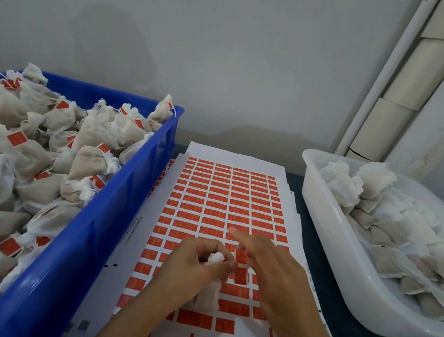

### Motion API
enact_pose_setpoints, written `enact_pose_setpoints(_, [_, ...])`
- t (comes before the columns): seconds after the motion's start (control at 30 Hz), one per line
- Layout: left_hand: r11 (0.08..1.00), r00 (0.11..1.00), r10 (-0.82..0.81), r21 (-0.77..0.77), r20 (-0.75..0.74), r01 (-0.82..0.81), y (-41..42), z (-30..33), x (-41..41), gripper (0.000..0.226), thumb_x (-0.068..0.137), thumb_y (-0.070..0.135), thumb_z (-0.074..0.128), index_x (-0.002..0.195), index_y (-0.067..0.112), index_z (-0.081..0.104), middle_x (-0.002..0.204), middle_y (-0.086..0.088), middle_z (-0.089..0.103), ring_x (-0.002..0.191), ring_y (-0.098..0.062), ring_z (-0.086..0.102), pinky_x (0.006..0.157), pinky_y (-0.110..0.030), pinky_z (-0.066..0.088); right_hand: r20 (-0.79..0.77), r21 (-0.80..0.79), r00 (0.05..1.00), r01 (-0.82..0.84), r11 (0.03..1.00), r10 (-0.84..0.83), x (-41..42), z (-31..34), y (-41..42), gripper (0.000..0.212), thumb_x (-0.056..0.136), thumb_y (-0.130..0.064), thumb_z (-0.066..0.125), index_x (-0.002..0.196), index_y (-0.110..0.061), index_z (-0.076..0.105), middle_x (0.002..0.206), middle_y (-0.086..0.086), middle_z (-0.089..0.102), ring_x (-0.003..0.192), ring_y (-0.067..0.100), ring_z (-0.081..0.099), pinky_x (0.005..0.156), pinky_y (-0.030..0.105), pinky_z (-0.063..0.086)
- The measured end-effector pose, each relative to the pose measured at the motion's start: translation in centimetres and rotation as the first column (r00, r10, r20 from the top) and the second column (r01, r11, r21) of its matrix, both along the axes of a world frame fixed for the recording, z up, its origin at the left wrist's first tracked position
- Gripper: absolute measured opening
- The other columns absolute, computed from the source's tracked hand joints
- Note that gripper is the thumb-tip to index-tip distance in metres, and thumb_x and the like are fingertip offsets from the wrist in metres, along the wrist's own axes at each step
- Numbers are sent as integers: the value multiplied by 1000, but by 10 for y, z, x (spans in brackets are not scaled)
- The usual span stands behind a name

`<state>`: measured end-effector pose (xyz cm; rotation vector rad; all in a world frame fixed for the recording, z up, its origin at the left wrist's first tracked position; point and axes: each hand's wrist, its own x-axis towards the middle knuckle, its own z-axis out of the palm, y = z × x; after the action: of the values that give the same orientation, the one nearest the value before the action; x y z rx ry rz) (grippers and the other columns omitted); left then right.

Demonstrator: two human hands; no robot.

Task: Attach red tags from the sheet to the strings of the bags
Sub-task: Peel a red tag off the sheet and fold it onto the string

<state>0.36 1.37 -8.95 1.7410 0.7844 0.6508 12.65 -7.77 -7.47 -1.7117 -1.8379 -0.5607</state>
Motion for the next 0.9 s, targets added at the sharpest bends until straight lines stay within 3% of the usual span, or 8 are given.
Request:
enact_pose_setpoints(0.1, [1000, 1000, 17, -19, 1, -17, 1, -1, -1, 13, 81, 28, 68, 69, 32, 66, 68, 23, 66, 73, 6, 61, 60, -10, 41, -114, -109, 987, 102, 989, -115, -3, 5, -3, 55, 74, -36, 63, 122, -42, 37, 121, -8, 59, 102, 13, 63, 91, 33, 42])
enact_pose_setpoints(0.13, [999, 1000, 20, -35, 5, -19, 2, -2, -1, 12, 81, 28, 68, 70, 32, 67, 70, 23, 67, 74, 6, 61, 61, -11, 41, -236, -202, 958, 116, 973, -163, -3, 9, -4, 36, 85, -52, 42, 118, -51, 30, 129, -16, 48, 112, 8, 53, 100, 33, 37])
enact_pose_setpoints(0.2, [998, 1000, 20, -60, 14, -19, 3, -2, -2, 11, 81, 28, 68, 71, 30, 68, 70, 21, 68, 74, 4, 62, 63, -12, 42, -482, -262, 845, 111, 959, -230, 0, 12, -5, 57, 63, -74, 15, 114, -53, 27, 129, -28, 34, 112, -6, 43, 104, 25, 33])
enact_pose_setpoints(0.27, [997, 1000, 20, -75, 23, -18, 3, -1, -2, 11, 82, 27, 68, 70, 28, 67, 66, 18, 67, 72, 5, 61, 63, -12, 40, -646, -141, 744, 103, 985, -170, 5, 8, -6, 42, 78, -67, 26, 112, -47, 40, 122, -31, 44, 102, -13, 50, 98, 17, 40])
enact_pose_setpoints(0.37, [993, 999, 41, -110, 33, -37, 4, 0, -2, 10, 82, 27, 67, 72, 26, 67, 65, 19, 66, 70, 9, 59, 60, -9, 37, -765, -72, 638, 44, 996, -84, 5, 8, -5, 24, 86, -44, 36, 102, -39, 54, 108, -24, 60, 103, 0, 58, 98, 31, 46])
enact_pose_setpoints(0.6, [989, 997, 44, -146, 57, -35, 3, 1, -4, 11, 82, 26, 66, 72, 26, 68, 64, 17, 66, 67, 7, 59, 62, -14, 38, -623, -209, 776, -43, 977, -98, 4, 0, -2, 11, 86, -41, 47, 87, -50, 52, 94, -39, 53, 102, -15, 47, 82, -3, 35])
enact_pose_setpoints(0.7, [987, 998, 54, -152, 43, -46, 4, 1, -4, 11, 82, 28, 67, 71, 26, 68, 65, 17, 66, 69, 6, 60, 61, -12, 38, -600, -160, 796, -22, 987, -80, 6, -4, -1, 29, 87, -22, 60, 75, -47, 52, 81, -31, 57, 93, -12, 51, 76, -3, 38])
enact_pose_setpoints(0.9, [985, 994, 105, -139, 29, -100, 4, -2, -2, 10, 80, 32, 68, 71, 28, 68, 68, 21, 66, 71, 3, 60, 57, -8, 37, -595, -146, 797, 20, 989, -103, 5, -9, -1, 28, 85, -24, 63, 69, -45, 53, 73, -31, 58, 89, -10, 54, 73, -1, 40])
